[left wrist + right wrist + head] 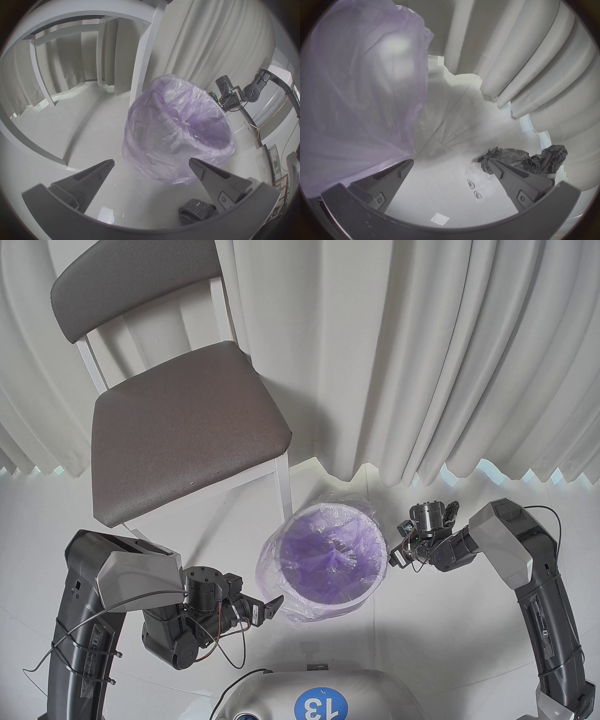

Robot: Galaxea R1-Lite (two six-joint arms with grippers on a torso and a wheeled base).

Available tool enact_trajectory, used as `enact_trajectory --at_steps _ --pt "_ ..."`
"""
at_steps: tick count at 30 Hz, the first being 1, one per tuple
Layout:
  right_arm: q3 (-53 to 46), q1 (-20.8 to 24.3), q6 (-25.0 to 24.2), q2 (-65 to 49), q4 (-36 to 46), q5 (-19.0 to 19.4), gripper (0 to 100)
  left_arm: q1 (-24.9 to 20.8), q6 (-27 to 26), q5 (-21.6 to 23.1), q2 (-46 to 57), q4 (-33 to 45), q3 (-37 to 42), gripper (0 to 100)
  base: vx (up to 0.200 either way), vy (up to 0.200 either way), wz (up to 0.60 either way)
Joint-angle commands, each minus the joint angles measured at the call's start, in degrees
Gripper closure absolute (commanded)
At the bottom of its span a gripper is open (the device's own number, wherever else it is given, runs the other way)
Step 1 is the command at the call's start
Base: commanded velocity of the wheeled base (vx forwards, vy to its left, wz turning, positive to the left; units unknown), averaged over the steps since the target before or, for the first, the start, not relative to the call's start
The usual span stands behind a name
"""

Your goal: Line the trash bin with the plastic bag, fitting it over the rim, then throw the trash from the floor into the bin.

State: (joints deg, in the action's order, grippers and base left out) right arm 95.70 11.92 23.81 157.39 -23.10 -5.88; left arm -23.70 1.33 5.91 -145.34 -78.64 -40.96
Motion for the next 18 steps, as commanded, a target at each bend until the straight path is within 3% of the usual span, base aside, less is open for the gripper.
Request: enact_trajectory --at_steps 1,12,18 --pt "-7.45 -0.23 0.98 -7.36 -0.54 0.08 0 1.11 -0.19 0.42 -1.27 0.33 -0.79 0 0.0 0.0 0.0" --pt "-23.19 -0.41 1.06 -23.71 -2.39 0.25 0 1.2 -0.36 0.06 -3.37 0.77 -3.6 0 0.0 0.0 0.0" --pt "-31.36 -0.41 0.89 -32.32 -6.17 0.16 0 1.2 -3.61 -0.55 -3.37 9.91 -8.61 0 0.0 0.0 0.0"
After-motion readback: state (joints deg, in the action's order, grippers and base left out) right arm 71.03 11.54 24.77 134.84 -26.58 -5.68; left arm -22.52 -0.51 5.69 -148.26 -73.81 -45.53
